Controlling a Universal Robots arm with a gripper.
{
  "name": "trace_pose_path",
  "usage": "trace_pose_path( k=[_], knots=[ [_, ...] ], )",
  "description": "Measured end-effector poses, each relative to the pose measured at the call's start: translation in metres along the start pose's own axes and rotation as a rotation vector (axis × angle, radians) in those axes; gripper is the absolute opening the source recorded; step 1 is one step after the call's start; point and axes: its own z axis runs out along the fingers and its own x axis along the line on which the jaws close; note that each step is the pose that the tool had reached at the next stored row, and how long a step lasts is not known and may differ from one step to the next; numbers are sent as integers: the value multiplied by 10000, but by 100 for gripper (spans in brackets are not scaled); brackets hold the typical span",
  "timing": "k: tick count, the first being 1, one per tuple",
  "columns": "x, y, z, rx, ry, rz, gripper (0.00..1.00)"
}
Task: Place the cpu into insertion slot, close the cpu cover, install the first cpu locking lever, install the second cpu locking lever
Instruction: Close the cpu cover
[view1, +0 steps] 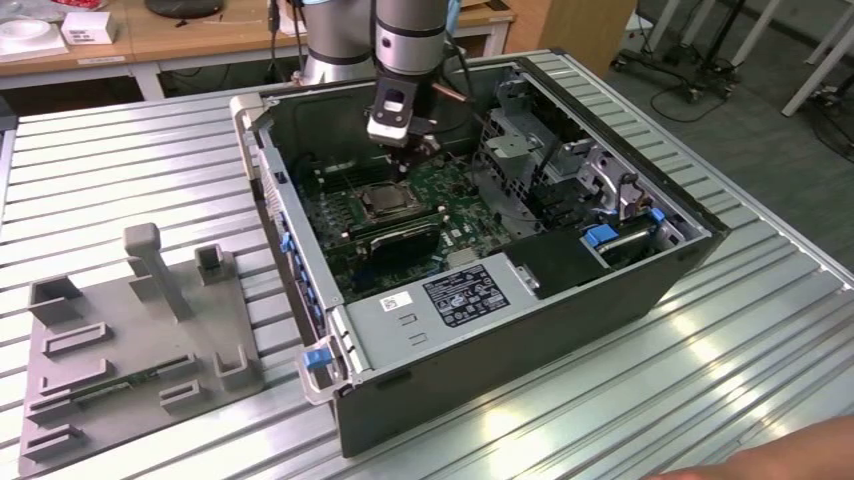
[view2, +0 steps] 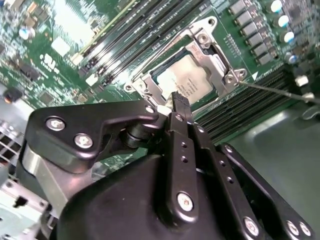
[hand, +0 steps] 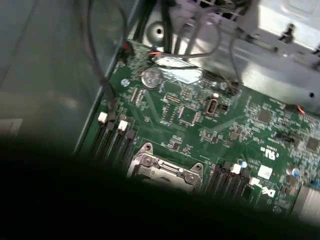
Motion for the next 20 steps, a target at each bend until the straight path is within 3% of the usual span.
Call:
trace_pose_path(
  k=[20],
  knots=[
    [0,0,3,-14,55,-3628,11]
  ],
)
